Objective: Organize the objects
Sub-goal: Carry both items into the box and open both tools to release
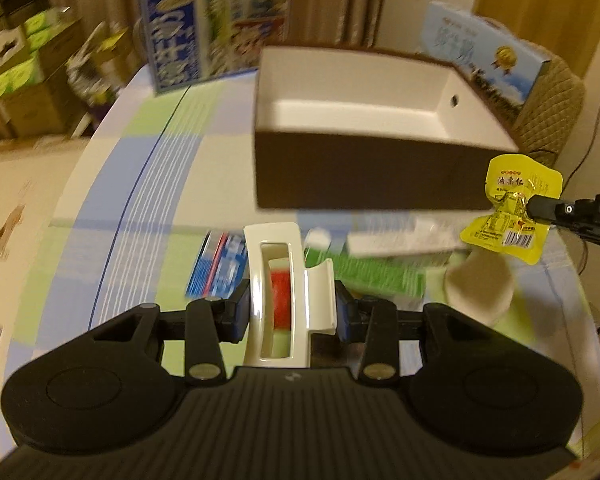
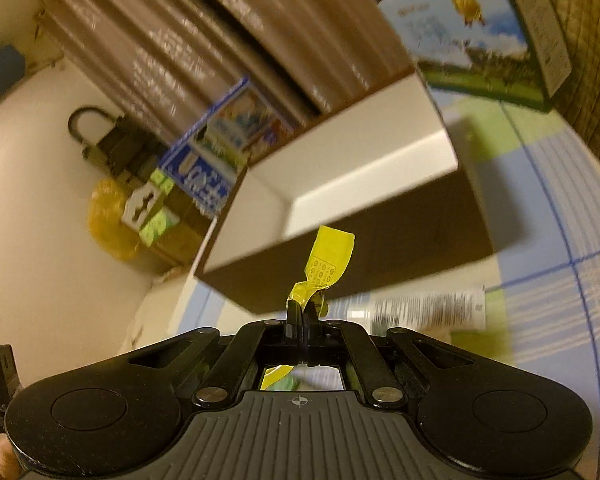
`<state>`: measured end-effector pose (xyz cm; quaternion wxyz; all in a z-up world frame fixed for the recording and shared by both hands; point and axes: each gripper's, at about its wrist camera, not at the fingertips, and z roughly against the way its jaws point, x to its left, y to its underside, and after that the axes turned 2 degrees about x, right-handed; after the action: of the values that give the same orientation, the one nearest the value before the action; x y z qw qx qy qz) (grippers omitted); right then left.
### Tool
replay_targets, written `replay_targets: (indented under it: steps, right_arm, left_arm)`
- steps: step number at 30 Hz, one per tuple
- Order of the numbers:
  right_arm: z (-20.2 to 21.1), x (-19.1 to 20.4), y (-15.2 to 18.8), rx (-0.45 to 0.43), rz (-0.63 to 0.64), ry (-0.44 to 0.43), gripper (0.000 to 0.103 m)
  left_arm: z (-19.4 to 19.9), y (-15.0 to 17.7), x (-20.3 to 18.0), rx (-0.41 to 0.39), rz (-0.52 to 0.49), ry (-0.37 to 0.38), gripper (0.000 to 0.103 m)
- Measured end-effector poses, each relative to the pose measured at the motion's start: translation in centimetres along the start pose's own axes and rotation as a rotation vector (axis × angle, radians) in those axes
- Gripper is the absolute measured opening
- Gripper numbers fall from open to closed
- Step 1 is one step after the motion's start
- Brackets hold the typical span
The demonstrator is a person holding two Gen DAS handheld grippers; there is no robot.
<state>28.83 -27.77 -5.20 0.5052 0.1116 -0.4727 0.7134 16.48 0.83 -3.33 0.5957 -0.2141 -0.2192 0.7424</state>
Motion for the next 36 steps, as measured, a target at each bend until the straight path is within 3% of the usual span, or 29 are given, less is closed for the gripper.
replay_targets:
  steps: [9,17,26,36]
  right_arm:
    - [0.1,0.0,-4.5,-0.084,-0.062,-0.031,0.0]
    - [-3.3,-1.0,-9.5,-0.087,-0.08,-0.031,0.0]
    - [-8.3,-3.5,-12.0,-0.038,-0.096,0.038,0.0]
    - [-11.7,-5.8,-12.2,0.024,-0.132,0.101,0.0]
  left_arm:
    - [-2.4,-7.6,-2.3,-0.065,-0.091,0.068,0.036]
    - [-6.7,-14.4,-4.4,-0.083,-0.124,0.087,0.036]
    - [-14.1,-18.9,-6.5,0.012,-0.122,0.098,0.036]
    - [-20.9,-19.5,-7.9,0.15,-0.114,0.086,0.035]
